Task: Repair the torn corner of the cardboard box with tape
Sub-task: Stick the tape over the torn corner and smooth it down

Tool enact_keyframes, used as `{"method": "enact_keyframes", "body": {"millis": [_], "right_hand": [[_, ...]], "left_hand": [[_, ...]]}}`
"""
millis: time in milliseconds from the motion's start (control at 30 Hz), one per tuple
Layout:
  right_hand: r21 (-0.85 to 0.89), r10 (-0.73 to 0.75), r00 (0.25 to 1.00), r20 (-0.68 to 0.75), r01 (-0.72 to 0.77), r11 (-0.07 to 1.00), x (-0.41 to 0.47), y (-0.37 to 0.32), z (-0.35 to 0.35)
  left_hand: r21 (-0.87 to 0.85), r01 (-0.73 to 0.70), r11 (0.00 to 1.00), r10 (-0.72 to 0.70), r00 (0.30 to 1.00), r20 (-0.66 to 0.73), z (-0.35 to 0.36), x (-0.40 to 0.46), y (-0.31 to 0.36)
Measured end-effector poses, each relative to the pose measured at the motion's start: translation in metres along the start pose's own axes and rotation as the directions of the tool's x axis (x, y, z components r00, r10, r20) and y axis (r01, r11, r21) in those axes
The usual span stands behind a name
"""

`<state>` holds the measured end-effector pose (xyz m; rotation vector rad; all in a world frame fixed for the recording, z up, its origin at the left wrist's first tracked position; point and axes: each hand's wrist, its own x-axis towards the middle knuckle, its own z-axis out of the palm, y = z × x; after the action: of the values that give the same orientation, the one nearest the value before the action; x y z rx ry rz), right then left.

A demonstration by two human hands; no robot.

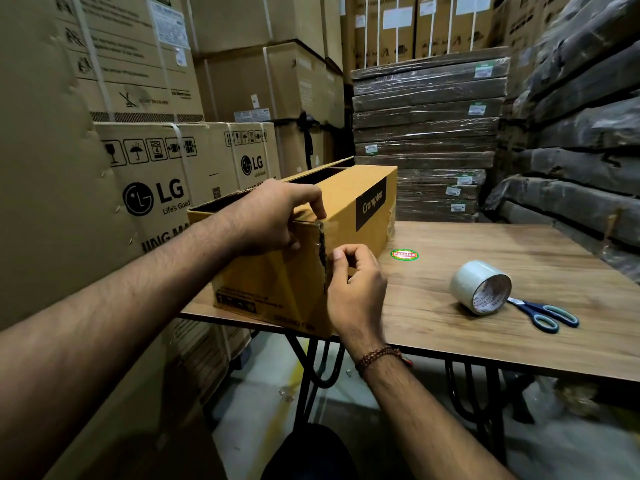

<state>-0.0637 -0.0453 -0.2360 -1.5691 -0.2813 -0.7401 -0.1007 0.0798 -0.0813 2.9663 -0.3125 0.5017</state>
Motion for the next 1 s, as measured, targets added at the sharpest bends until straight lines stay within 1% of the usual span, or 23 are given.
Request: {"method": "enact_keyframes", "body": {"millis": [100,267,367,433,500,567,633,667,867,1000], "right_hand": [[-0.014,0.008,1.000,0.005,-0.008,1.000,0.001,0.001,0.002],[-0.009,0.029,0.999,-0.019,-0.029,1.000,0.000,0.002,0.006],[0.012,0.047,0.998,-0.034,-0.047,0.999,-0.002,0.000,0.009],[0.023,0.046,0.996,-0.071,-0.044,0.999,-0.004,-0.003,0.009],[-0.002,-0.001,0.991,-0.133,0.000,1.000,-0.005,-0.008,0.009],[-0.061,-0.105,0.979,-0.175,0.096,0.993,-0.006,-0.011,0.009],[-0.102,-0.199,0.964,-0.176,0.183,0.978,-0.005,-0.013,0.009],[-0.111,-0.221,0.960,-0.171,0.204,0.973,-0.004,-0.013,0.009],[-0.122,-0.277,0.952,-0.131,0.261,0.958,0.000,-0.012,0.008],[-0.129,-0.282,0.953,-0.116,0.267,0.955,0.001,-0.011,0.007]], "left_hand": [[-0.016,-0.003,1.000,0.003,1.000,0.001,0.000,-0.002,0.001],[-0.016,0.013,1.000,-0.012,0.998,0.063,-0.005,-0.004,0.008],[-0.027,0.005,1.000,-0.004,1.000,0.025,-0.003,-0.006,0.010],[-0.021,0.008,1.000,-0.008,1.000,0.010,-0.001,-0.007,0.010],[-0.026,0.014,1.000,-0.014,1.000,0.008,-0.001,-0.007,0.010],[-0.032,0.012,0.999,-0.012,1.000,0.008,-0.001,-0.007,0.010],[-0.037,0.005,0.999,-0.005,1.000,0.010,-0.001,-0.007,0.009],[-0.039,0.001,0.999,-0.001,1.000,0.012,-0.001,-0.007,0.009],[-0.043,-0.019,0.999,0.019,1.000,0.003,-0.001,-0.006,0.007],[-0.041,-0.021,0.999,0.021,1.000,-0.005,-0.001,-0.007,0.007]]}}
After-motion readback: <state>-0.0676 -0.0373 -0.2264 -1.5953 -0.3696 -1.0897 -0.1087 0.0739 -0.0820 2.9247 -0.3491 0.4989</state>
